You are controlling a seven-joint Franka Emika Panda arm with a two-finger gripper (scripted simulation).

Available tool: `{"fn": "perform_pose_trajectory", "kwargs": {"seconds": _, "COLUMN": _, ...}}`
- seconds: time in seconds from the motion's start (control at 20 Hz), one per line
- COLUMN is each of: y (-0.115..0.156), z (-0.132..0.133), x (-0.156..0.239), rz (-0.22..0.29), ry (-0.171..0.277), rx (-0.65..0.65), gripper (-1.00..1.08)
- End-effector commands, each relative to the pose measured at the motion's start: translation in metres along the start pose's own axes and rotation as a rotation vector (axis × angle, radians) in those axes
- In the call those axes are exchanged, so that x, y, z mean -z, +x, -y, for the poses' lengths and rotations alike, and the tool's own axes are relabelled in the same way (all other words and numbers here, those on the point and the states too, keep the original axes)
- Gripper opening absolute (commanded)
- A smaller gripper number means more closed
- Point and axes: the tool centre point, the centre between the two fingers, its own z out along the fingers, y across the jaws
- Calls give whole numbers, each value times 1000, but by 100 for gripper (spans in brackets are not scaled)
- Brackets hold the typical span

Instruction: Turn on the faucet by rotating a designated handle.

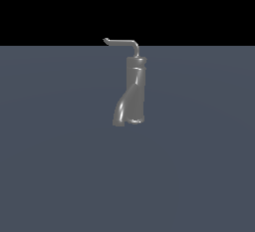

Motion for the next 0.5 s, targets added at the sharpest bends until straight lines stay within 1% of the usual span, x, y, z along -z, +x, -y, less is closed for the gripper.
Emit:
{"fn": "perform_pose_trajectory", "kwargs": {"seconds": 0.0, "y": 14, "z": 4, "x": -2, "rz": 8, "ry": 14, "rx": -67, "gripper": -100}}
{"fn": "perform_pose_trajectory", "kwargs": {"seconds": 0.45, "y": 66, "z": 19, "x": -14, "rz": 36, "ry": 47, "rx": -316, "gripper": -100}}
